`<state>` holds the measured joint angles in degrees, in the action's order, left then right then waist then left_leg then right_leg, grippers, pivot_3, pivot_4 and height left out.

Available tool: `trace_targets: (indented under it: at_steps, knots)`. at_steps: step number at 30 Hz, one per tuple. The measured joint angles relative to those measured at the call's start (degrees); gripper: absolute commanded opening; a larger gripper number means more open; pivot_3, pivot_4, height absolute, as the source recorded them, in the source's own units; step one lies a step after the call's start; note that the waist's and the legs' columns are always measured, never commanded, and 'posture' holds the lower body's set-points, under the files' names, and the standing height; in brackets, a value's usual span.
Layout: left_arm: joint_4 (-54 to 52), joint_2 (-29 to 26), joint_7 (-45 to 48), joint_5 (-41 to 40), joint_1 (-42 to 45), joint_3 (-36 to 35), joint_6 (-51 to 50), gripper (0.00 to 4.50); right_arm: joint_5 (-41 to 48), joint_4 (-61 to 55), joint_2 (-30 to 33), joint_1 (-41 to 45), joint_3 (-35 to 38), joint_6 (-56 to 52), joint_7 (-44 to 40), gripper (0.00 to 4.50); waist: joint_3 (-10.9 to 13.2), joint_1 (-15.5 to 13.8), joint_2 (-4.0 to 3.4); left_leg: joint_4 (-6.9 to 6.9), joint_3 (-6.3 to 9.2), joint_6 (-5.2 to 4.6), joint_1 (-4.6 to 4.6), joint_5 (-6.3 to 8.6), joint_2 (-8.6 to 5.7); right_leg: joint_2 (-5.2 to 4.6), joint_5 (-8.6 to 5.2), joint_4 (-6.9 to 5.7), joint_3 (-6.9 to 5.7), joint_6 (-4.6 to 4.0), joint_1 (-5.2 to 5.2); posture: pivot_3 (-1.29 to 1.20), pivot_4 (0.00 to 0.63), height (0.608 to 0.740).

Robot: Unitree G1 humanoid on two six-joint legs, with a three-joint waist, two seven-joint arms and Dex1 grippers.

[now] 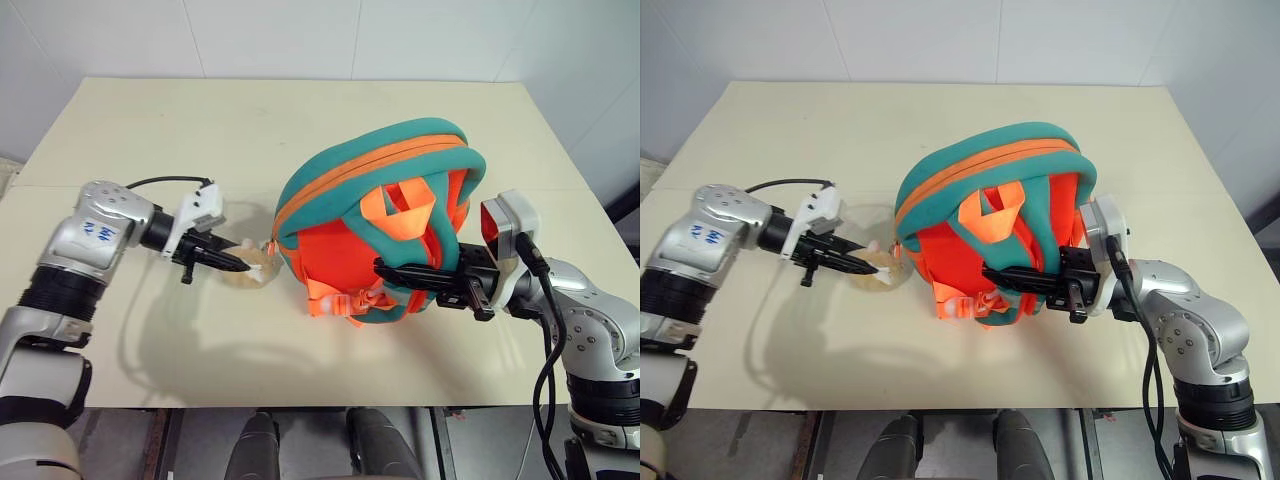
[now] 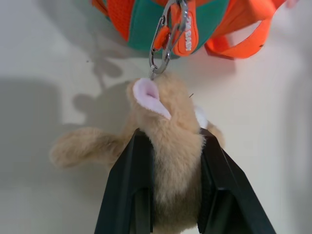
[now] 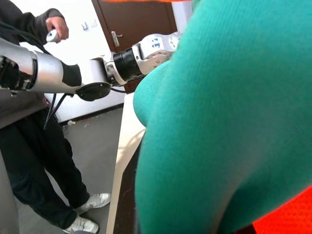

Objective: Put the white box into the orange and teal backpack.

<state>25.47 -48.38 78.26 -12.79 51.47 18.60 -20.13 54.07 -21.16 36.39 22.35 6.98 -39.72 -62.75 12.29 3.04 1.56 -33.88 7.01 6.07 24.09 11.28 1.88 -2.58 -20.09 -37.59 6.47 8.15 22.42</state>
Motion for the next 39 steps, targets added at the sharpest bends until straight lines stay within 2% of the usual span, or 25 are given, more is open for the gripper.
trace_targets:
  at_steps: [7, 13, 15, 21, 25, 28, 33, 39]
  knots:
    - [5.0, 7.1, -5.0, -1.5, -0.2, -9.0, 6.7, 0.62, -0.2, 0.0, 1.2, 0.9, 0.0, -0.1, 0.0, 0.0, 0.0, -0.1, 0.0, -0.1, 0.03, -0.03, 0.04, -0.02, -0.01, -0.01, 0.02, -0.11, -0.02, 0.03, 0.02, 0.0, 0.15, 0.74]
    - [4.9, 7.8, -5.9, -1.5, -0.4, -12.2, 9.0, 0.62, -0.7, 0.0, 1.9, 1.6, -0.3, -0.5, 0.9, 0.0, 0.0, -0.1, 0.0, -0.09, 0.03, -0.02, 0.04, -0.02, -0.01, -0.01, 0.01, -0.11, -0.02, 0.03, 0.02, 0.0, 0.15, 0.74]
    - [4.3, 7.4, -4.9, -0.9, -0.9, -11.8, 8.6, 1.34, -0.8, 0.0, 1.9, 2.2, -0.5, -1.2, 2.4, 0.0, 0.0, -0.1, 0.0, -0.09, 0.04, -0.02, 0.04, -0.02, -0.01, -0.01, 0.02, -0.13, -0.02, 0.03, 0.02, 0.0, 0.15, 0.74]
    - [2.0, 6.0, -3.0, -0.6, -2.6, -11.8, 5.2, 3.29, -0.8, 0.0, 3.3, 3.0, -1.0, -1.9, 2.0, 1.96, 0.0, 0.0, 0.0, -0.09, 0.04, -0.02, 0.05, -0.02, -0.01, -0.01, 0.01, -0.13, -0.02, 0.03, 0.03, 0.0, 0.15, 0.74]
    - [-0.8, 4.8, -3.1, -1.5, -3.9, -14.3, 3.8, 4.49, -0.7, -0.6, 4.7, 2.6, -1.0, -1.9, 0.3, 3.34, 0.0, -0.1, 0.0, -0.08, 0.04, -0.02, 0.05, -0.02, -0.01, -0.01, 0.01, -0.12, -0.02, 0.03, 0.03, 0.0, 0.15, 0.74]
    - [-2.6, 3.7, -3.4, -2.7, -5.7, -17.1, 2.9, 4.5, -0.6, -1.1, 6.5, 1.2, -0.1, -1.7, -1.4, 4.35, 0.0, -0.1, 0.0, -0.08, 0.04, -0.03, 0.05, -0.02, -0.01, -0.01, 0.01, -0.11, -0.02, 0.03, 0.03, 0.0, 0.15, 0.74]
    - [-4.9, 1.3, -3.4, -5.8, -10.0, -22.9, 2.1, 4.5, -1.4, -0.8, 12.6, -2.1, 3.7, -0.6, -5.1, 4.43, 0.0, -0.1, 0.0, -0.08, 0.02, -0.03, 0.04, -0.02, -0.01, -0.03, 0.01, -0.12, -0.01, 0.03, 0.02, 0.0, 0.15, 0.74]
    - [-8.7, -1.3, -1.6, -11.5, -16.8, -30.2, 2.0, 4.5, -8.4, 6.3, 21.7, -7.3, 9.7, 5.1, -11.1, 4.43, 0.0, -0.2, 0.0, -0.08, -0.01, -0.03, 0.02, -0.02, -0.01, -0.03, 0.0, -0.09, -0.01, 0.02, 0.01, 0.0, 0.15, 0.74]
